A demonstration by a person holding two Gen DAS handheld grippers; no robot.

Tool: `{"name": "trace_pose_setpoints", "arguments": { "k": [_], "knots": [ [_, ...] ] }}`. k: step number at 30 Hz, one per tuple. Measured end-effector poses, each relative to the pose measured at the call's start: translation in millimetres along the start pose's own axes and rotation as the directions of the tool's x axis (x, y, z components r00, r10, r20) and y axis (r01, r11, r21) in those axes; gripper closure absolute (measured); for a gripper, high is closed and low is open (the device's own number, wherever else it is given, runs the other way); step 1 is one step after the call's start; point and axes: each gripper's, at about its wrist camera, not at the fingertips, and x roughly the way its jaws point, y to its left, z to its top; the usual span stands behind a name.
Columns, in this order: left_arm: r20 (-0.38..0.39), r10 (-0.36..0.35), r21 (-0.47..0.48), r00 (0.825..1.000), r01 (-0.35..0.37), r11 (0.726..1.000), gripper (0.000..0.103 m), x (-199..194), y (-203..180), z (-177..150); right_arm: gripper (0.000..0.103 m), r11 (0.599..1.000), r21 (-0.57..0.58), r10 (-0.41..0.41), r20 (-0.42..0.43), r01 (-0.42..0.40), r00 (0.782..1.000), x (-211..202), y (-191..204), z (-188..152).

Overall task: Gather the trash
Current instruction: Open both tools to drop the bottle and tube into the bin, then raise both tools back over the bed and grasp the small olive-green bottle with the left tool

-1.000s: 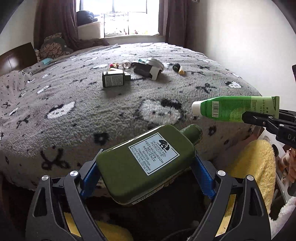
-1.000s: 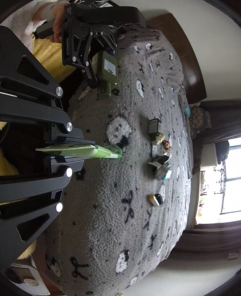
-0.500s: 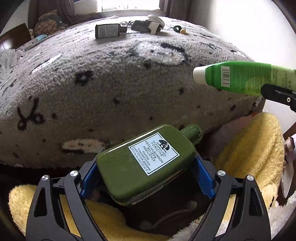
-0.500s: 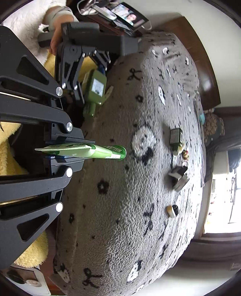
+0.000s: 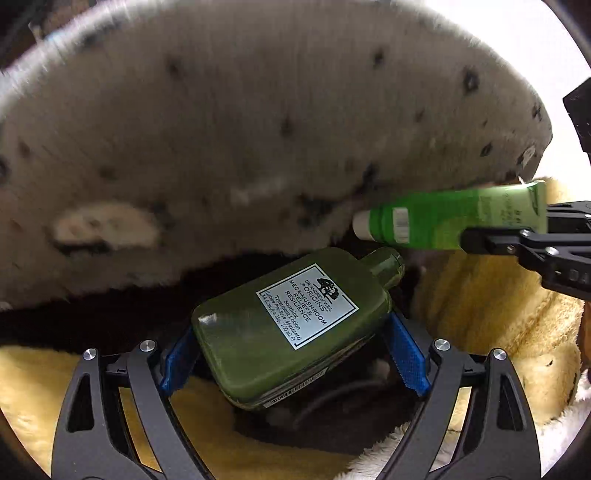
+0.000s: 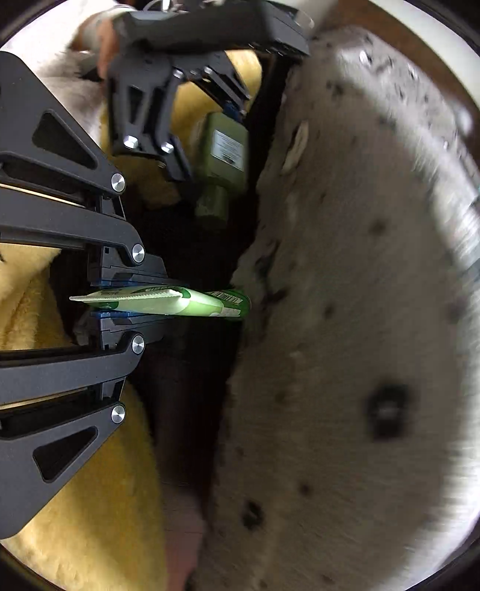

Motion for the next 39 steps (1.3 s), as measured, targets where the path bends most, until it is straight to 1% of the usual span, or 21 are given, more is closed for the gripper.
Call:
{"name": "trace_pose_setpoints", "arguments": {
  "k": [2,4,8,11,14,19,22,24,25,26,27,28,30,32,34,36,37,39],
  "knots": [
    [-0.042,-0.017,0.001,0.999,0.017,1.000,0.019,14,-1,-1,0.093,1.000,0.000,-0.022,-0.018,0.022,1.000,13,-2,1],
    [-0.069,-0.024,0.004,0.997,0.025,1.000,0.019,24,-3,-2,0.093,1.000,0.006,-0.019,-0.041,0.020,0.999,25,-2,3],
    [-0.099,-0.021,0.007,0.995,0.022,1.000,0.019,39,-4,-1,0.093,1.000,0.014,-0.009,-0.063,0.010,0.998,38,-2,5],
    [-0.102,-0.013,0.003,0.995,0.013,1.000,0.019,42,-4,-2,0.093,0.999,0.029,-0.015,-0.060,0.016,0.998,41,-5,9],
    [-0.091,-0.007,0.010,0.996,0.008,1.000,0.019,42,-3,-4,0.093,0.999,0.039,-0.003,-0.064,0.006,0.998,47,-9,10],
    [-0.078,0.006,0.028,0.997,-0.004,1.000,0.019,39,-13,1,0.091,0.999,0.032,0.014,-0.050,-0.012,0.999,49,-4,17],
    [-0.080,-0.001,0.032,0.997,0.004,0.999,0.019,35,-18,3,0.090,0.999,0.028,0.023,-0.035,-0.022,0.999,45,1,22],
    [-0.081,-0.012,0.029,0.997,0.014,0.999,0.019,28,-13,7,0.090,0.999,0.023,0.022,-0.022,-0.022,1.000,41,4,24],
    [-0.079,-0.015,0.026,0.997,0.017,1.000,0.012,23,-16,7,0.080,1.000,0.022,0.016,-0.015,-0.016,1.000,39,5,24],
    [-0.067,-0.017,0.022,0.998,0.018,1.000,0.009,22,-13,9,0.071,1.000,0.021,0.010,-0.004,-0.010,1.000,35,6,25],
    [-0.059,-0.016,0.021,0.998,0.017,1.000,0.008,17,-13,10,0.049,1.000,0.021,0.004,0.010,-0.005,1.000,32,6,25],
    [-0.053,-0.013,0.020,0.998,0.014,1.000,0.008,13,-13,12,0.040,1.000,0.020,-0.003,0.027,0.003,1.000,27,6,25],
    [-0.039,-0.011,0.016,0.999,0.012,1.000,0.008,5,-11,16,0.039,1.000,0.019,-0.024,0.056,0.023,0.998,18,4,25],
    [-0.019,-0.006,0.012,1.000,0.006,1.000,0.008,-7,-12,20,0.035,0.999,0.025,-0.033,0.084,0.031,0.996,6,2,26],
    [0.005,-0.004,0.011,1.000,0.004,1.000,0.008,-19,-12,23,0.027,0.999,0.030,-0.049,0.126,0.045,0.991,-8,2,27],
    [0.036,0.003,0.011,0.999,-0.003,1.000,0.008,-32,-9,27,0.022,0.998,0.033,-0.067,0.165,0.062,0.984,-22,0,28],
    [0.055,0.006,0.011,0.998,-0.006,1.000,0.008,-41,-9,29,0.020,0.997,0.036,-0.073,0.181,0.067,0.981,-30,-2,28],
    [0.086,0.011,0.012,0.996,-0.013,1.000,0.008,-49,0,31,0.019,0.997,0.036,-0.071,0.220,0.065,0.973,-43,-3,29]
  ]
}}
